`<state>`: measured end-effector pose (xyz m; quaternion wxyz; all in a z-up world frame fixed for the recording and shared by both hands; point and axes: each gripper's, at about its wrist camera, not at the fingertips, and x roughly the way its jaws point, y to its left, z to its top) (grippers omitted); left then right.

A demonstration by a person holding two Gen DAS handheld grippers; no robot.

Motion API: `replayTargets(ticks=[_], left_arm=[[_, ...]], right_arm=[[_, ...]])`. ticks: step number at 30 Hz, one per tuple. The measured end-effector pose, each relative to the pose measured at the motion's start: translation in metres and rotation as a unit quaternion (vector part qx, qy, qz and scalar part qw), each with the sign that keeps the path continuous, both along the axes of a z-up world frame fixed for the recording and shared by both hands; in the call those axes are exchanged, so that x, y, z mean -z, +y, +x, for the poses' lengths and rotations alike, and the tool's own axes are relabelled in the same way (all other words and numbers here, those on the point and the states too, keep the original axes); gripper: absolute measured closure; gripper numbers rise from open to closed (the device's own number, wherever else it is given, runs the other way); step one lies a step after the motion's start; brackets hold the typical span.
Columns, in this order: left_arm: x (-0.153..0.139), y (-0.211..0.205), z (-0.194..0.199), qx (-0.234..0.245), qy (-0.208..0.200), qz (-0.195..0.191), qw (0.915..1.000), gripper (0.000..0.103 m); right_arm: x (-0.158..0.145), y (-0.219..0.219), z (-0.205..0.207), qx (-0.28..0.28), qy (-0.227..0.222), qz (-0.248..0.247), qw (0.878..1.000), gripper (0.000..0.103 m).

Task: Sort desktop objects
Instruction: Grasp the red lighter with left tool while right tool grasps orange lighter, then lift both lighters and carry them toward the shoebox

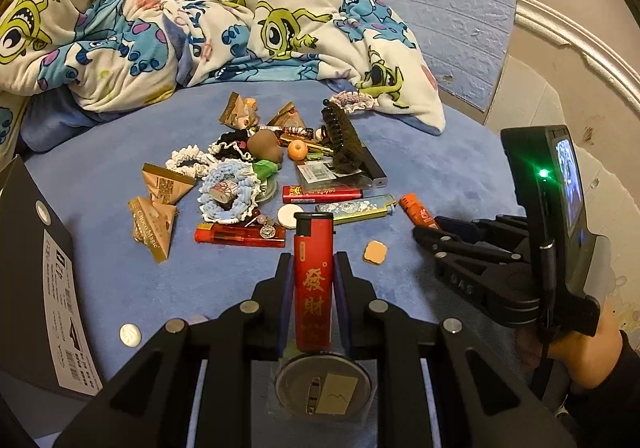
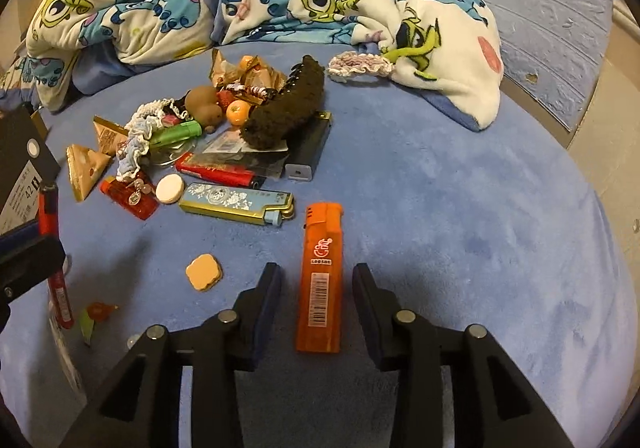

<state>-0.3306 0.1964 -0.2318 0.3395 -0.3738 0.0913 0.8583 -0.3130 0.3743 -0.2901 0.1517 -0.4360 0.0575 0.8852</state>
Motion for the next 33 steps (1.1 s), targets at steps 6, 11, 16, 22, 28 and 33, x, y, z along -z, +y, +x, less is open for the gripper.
replayTargets(ticks=[6,11,16,22,28,33], left_arm=[[-0.005,-0.005,-0.001,-0.005,0.007,0.005,1.0,0.083],[-0.009,-0.008,-0.001,-0.007,0.008,0.007,0.9999,0.083],[-0.011,-0.009,0.0,-0.013,0.01,0.008,0.9998,0.083],[-0.017,-0.015,-0.001,-0.024,0.01,0.011,0.9996,0.083],[-0.025,-0.027,-0.001,-0.035,0.014,0.013,0.9992,0.083],[-0.037,-0.044,0.001,-0.062,0.019,0.003,0.9979,0.083]], right_arm=[[-0.005,0.008,0.006,0.004,0.005,-0.023,1.0,0.083],[-0.016,0.011,0.013,0.007,0.018,-0.038,0.999,0.083],[-0.03,0.006,0.016,-0.001,0.031,-0.037,0.999,0.083],[-0.035,-0.007,0.013,-0.015,0.03,-0.029,0.999,0.083],[-0.05,-0.021,0.012,-0.03,0.043,-0.026,0.998,0.083],[-0.061,-0.043,0.008,-0.051,0.049,-0.024,0.997,0.083]])
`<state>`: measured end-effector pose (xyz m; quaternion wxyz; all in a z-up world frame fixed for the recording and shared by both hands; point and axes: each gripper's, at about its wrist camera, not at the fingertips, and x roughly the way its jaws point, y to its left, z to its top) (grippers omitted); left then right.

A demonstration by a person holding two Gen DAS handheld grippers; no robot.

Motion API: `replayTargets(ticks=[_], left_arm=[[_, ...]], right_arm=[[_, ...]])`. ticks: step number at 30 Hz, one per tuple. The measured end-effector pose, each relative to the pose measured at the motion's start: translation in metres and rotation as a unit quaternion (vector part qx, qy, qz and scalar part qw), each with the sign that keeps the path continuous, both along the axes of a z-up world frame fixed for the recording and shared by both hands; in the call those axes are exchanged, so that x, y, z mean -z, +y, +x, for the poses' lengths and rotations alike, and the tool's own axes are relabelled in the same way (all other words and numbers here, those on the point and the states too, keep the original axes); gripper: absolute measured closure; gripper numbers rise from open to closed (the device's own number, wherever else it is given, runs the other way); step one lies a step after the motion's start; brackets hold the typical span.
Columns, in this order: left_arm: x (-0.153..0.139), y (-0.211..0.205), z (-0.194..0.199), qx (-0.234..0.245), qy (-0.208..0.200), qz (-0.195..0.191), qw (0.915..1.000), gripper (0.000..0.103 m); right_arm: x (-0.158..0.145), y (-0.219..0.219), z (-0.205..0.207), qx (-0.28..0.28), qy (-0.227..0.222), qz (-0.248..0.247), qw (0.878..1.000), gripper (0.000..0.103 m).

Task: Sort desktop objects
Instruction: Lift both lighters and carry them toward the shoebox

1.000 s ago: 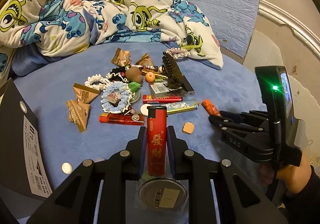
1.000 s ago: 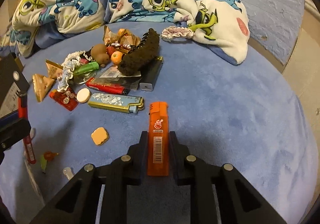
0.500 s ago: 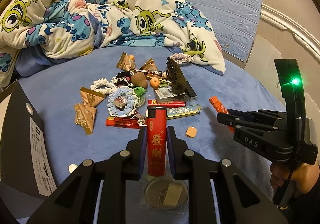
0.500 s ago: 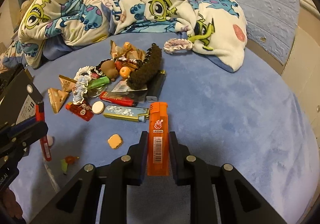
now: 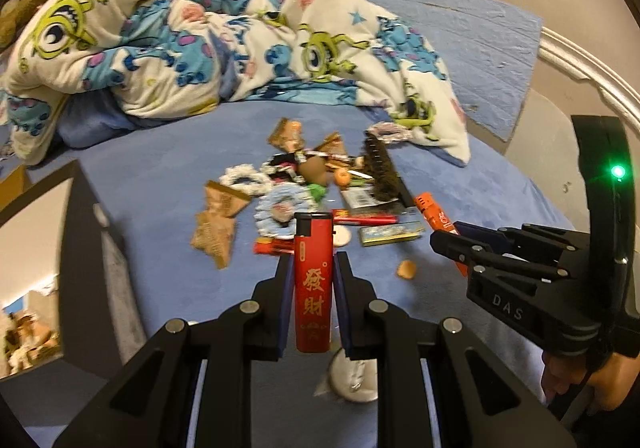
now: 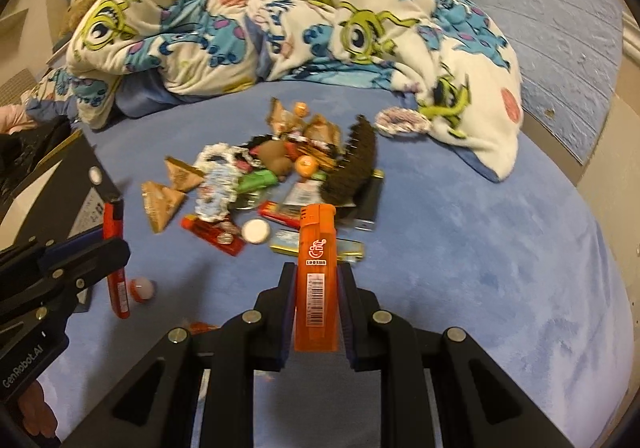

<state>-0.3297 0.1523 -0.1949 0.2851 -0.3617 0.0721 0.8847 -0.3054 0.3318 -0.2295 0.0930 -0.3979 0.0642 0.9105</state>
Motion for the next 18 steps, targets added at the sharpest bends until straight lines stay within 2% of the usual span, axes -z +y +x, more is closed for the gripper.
replayTargets(ticks=[8,12,18], left_arm=[[-0.011,-0.034,-0.003,-0.042,0.007,-0.013,0.999,0.083],[-0.017,-0.054,-0.005,-0.063,0.008,-0.009,0.9979,0.083],[-0.032,-0.091,-0.009,-0.103,0.019,-0.003,0.9945,0.083]], right_arm=[[-0.013,-0.05,-0.009,-0.045,0.006,0.009,0.999,0.083],[-0.02,-0.075,-0.014,-0.069,0.008,0.02,0.997,0.083],[-0.033,-0.102,-0.024,-0.082,0.019,0.009,0.996,0.083]])
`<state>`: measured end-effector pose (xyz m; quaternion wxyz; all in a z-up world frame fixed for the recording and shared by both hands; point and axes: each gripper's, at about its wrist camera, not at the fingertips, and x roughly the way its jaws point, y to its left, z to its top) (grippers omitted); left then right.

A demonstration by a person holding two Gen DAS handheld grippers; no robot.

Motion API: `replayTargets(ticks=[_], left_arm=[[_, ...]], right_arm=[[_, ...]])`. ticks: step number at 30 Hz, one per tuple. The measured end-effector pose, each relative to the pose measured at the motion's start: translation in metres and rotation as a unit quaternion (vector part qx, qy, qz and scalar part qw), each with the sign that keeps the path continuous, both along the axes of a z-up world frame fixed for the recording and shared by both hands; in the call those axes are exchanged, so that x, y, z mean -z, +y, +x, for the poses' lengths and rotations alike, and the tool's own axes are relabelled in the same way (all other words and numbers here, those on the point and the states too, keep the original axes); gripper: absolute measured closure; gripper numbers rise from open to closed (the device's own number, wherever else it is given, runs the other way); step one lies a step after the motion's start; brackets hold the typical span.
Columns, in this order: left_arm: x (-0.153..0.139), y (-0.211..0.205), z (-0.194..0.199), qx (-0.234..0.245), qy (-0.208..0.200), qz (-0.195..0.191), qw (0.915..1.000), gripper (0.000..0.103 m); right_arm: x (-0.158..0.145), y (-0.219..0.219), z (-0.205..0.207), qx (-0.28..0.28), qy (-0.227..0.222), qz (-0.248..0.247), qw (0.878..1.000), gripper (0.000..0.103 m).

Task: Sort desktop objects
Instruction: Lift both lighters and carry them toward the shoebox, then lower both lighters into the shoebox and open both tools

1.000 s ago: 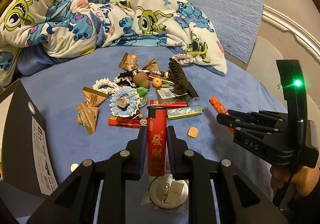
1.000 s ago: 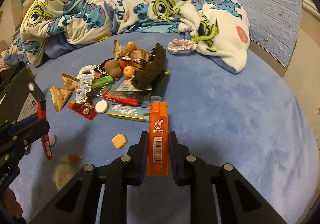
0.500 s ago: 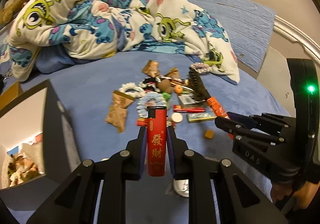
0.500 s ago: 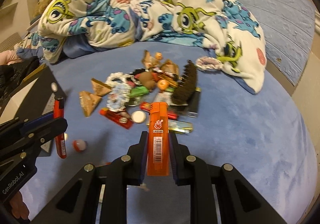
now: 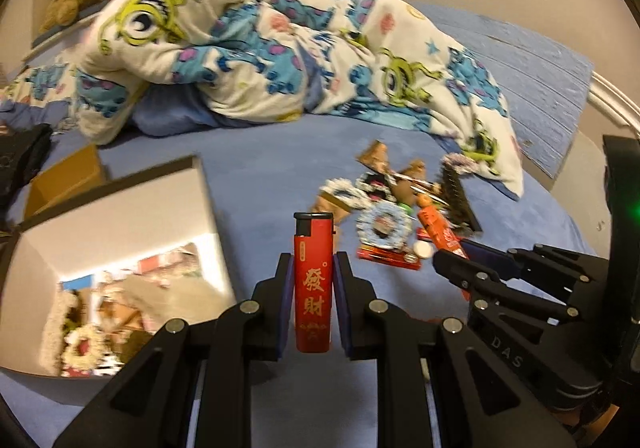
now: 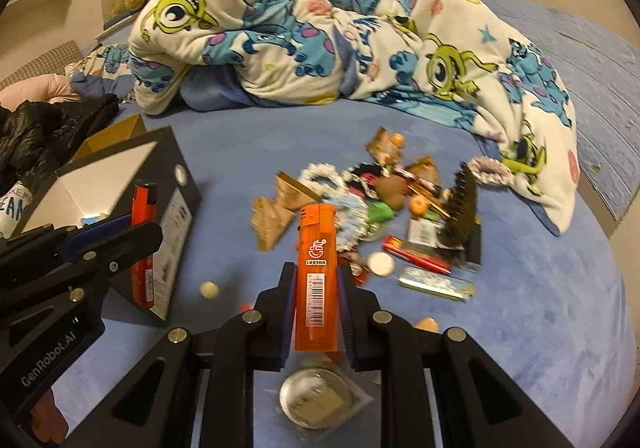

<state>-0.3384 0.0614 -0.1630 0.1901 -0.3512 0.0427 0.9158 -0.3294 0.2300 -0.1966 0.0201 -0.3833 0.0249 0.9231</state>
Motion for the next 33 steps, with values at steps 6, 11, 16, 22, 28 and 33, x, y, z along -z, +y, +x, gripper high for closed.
replayTargets(ticks=[6,11,16,22,28,33], left_arm=[[-0.017,-0.046,-0.002,-0.031,0.002,0.023,0.9992,0.085],[-0.033,-0.084,0.002,-0.065,0.022,0.024,0.9974,0.09],[-0.04,-0.131,-0.001,-0.113,0.03,0.034,0.9926,0.09],[-0.031,-0.17,-0.006,-0.147,0.015,0.038,0.9883,0.09],[-0.024,-0.175,-0.008,-0.151,0.011,0.021,0.9882,0.09],[-0.021,-0.178,-0.01,-0.156,0.009,0.013,0.9877,0.09]], right_arm=[[-0.012,-0.033,-0.007,-0.024,0.01,0.002,1.0,0.083],[-0.018,-0.056,-0.012,-0.042,0.015,-0.004,0.999,0.083],[-0.024,-0.083,-0.017,-0.066,0.021,-0.011,0.998,0.083],[-0.029,-0.105,-0.023,-0.083,0.023,-0.024,0.996,0.083],[-0.033,-0.131,-0.028,-0.104,0.027,-0.025,0.994,0.083],[-0.036,-0.155,-0.029,-0.127,0.029,-0.027,0.991,0.083]])
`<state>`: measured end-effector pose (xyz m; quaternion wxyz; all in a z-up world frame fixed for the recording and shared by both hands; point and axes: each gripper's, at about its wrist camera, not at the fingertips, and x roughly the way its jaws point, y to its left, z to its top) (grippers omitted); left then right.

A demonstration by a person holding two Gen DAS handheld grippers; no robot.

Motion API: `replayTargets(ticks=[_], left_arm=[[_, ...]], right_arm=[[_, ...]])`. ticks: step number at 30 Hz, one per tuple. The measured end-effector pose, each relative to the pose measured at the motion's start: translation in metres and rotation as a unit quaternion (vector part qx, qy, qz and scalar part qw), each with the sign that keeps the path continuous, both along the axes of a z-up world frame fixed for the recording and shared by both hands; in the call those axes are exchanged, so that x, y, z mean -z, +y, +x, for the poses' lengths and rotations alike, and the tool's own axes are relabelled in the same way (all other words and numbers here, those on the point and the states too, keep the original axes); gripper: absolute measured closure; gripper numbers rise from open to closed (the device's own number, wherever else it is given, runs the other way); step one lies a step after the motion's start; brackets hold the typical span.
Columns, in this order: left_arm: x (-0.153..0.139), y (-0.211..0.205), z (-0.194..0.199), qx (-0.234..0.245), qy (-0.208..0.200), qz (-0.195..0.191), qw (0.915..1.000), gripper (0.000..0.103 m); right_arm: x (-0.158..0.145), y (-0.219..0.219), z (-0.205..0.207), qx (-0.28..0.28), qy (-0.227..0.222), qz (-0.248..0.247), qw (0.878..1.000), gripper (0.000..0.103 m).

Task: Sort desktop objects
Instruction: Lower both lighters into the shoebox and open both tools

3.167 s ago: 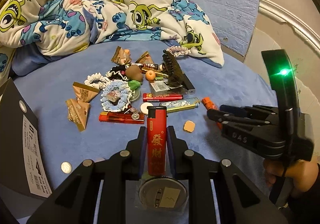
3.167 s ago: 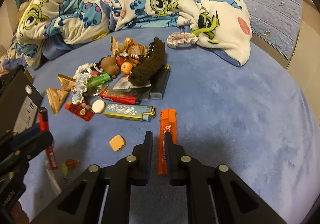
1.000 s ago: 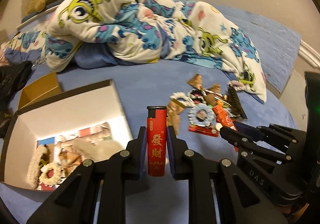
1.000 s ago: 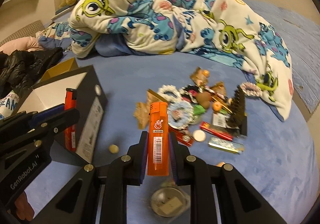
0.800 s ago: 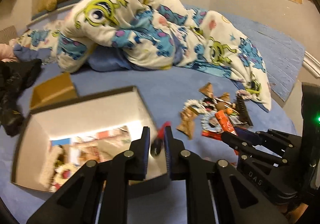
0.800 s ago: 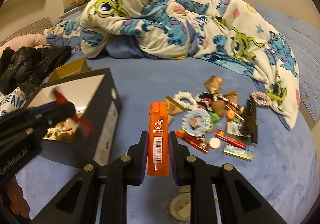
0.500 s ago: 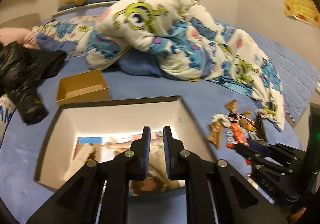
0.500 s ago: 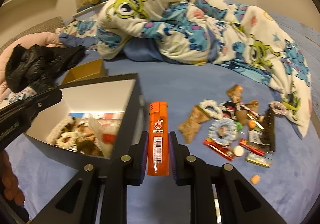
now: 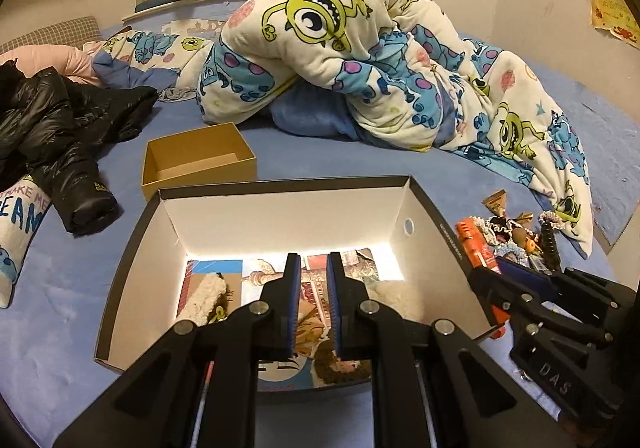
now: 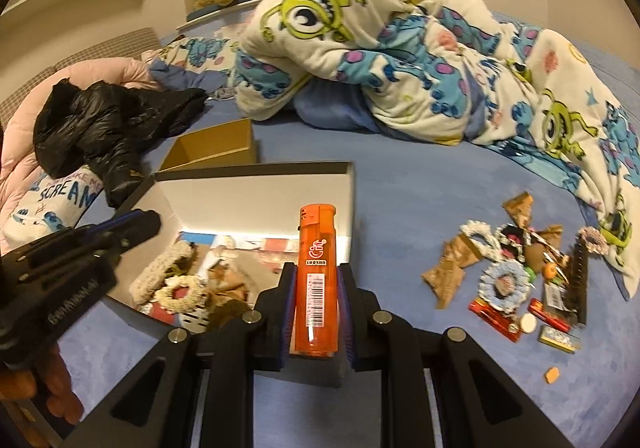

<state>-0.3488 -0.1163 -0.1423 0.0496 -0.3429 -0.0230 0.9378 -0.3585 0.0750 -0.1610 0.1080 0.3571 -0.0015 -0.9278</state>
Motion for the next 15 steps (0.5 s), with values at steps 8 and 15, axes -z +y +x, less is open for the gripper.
replayTargets(ticks=[8,15], left_arm=[[0.006,-0.007,-0.002,-0.01,-0.008,-0.009,0.9999,0.09],[0.009,-0.006,-0.004,-0.009,-0.012,-0.021,0.9997,0.09]], right_arm=[[0.003,-0.031,-0.001,-0.034,-0.004,-0.007,0.999,0.083],[0.015,-0.035,-0.003,-0.041,-0.019,-0.013,0.999,0.083]])
